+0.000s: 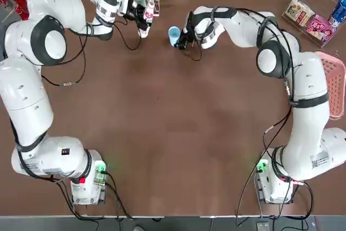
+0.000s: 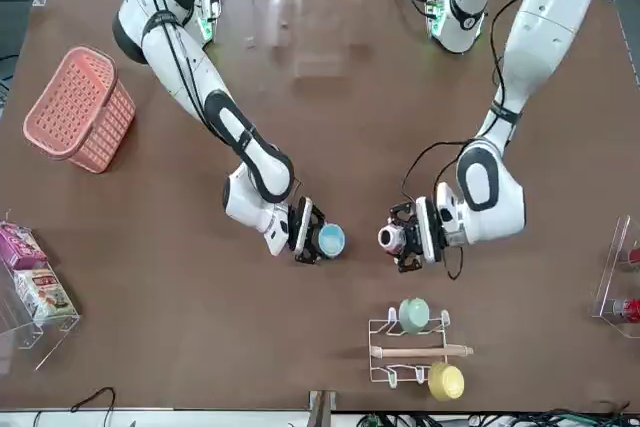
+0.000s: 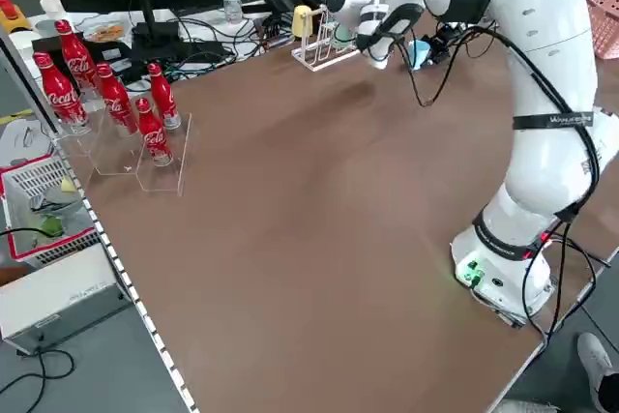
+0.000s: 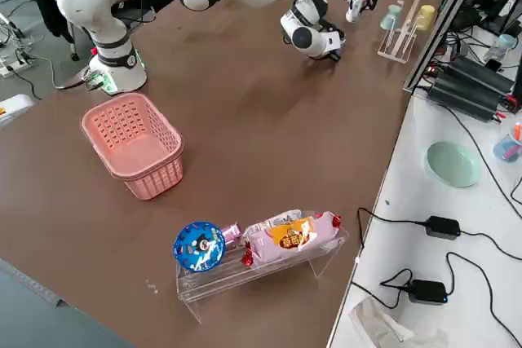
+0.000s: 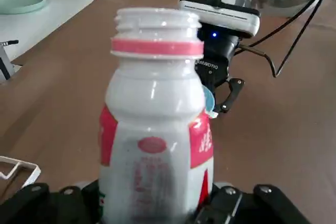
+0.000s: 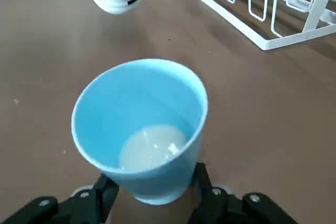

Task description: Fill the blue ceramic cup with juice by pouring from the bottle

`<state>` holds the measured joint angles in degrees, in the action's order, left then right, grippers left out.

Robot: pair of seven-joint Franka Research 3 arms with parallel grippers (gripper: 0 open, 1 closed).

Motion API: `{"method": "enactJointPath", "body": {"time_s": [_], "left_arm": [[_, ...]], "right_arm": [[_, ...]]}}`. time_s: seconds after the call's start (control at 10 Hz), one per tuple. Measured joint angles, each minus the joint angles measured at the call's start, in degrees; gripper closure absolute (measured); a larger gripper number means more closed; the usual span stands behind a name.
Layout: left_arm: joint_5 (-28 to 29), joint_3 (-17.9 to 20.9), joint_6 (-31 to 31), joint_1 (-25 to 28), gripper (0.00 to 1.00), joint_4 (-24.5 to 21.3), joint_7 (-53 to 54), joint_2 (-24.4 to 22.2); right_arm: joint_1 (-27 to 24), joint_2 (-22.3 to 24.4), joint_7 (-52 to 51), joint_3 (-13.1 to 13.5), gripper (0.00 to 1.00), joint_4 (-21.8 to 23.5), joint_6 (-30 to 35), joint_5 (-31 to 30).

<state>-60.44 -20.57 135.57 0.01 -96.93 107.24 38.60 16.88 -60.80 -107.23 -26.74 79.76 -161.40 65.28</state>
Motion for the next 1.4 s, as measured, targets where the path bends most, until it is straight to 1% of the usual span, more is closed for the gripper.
{"method": "enactJointPath", "body": {"time_s": [0.1, 0.2, 0.3, 0.6, 0.7, 0.9, 1.1, 1.4], "left_arm": [[0.0, 1.4, 1.0, -2.2, 0.52, 0.3, -1.0, 0.0], [0.0, 3.9, 1.6, -5.2, 0.52, 0.8, -2.2, 0.0], [0.0, 7.6, 1.7, -9.2, 0.52, 1.7, -3.6, -0.1], [0.0, 20.7, 1.7, -22.8, 0.53, 3.7, -6.3, -0.1], [0.0, 24.1, 1.7, -26.2, 0.53, 3.9, -6.7, -0.1], [0.0, 29.2, 1.8, -31.5, 0.53, 3.9, -8.1, -0.1], [0.0, 35.7, 1.7, -37.2, 0.53, 3.8, -8.5, -0.1], [0.0, 41.1, 1.7, -42.6, 0.53, 3.7, -9.9, 0.6]], "right_arm": [[0.0, 0.0, 0.0, 0.0, 0.37, 0.0, 0.0, 0.0], [0.0, 0.0, 0.0, 0.0, 0.37, 0.0, 0.0, 0.0], [0.0, 0.0, 0.0, 0.0, 0.37, 0.0, 0.0, 0.0], [0.0, 0.0, 0.0, 0.0, 0.37, 0.0, 0.0, 0.0], [0.0, 0.0, 0.0, 0.0, 0.37, 0.0, 0.0, 0.0], [0.0, 0.0, 0.0, 0.0, 0.37, 0.0, 0.0, 0.0], [0.0, 0.0, 0.0, 0.0, 0.37, 0.0, 0.0, 0.0], [0.0, 0.0, 0.0, 0.0, 0.37, 0.0, 0.0, 0.0]]}}
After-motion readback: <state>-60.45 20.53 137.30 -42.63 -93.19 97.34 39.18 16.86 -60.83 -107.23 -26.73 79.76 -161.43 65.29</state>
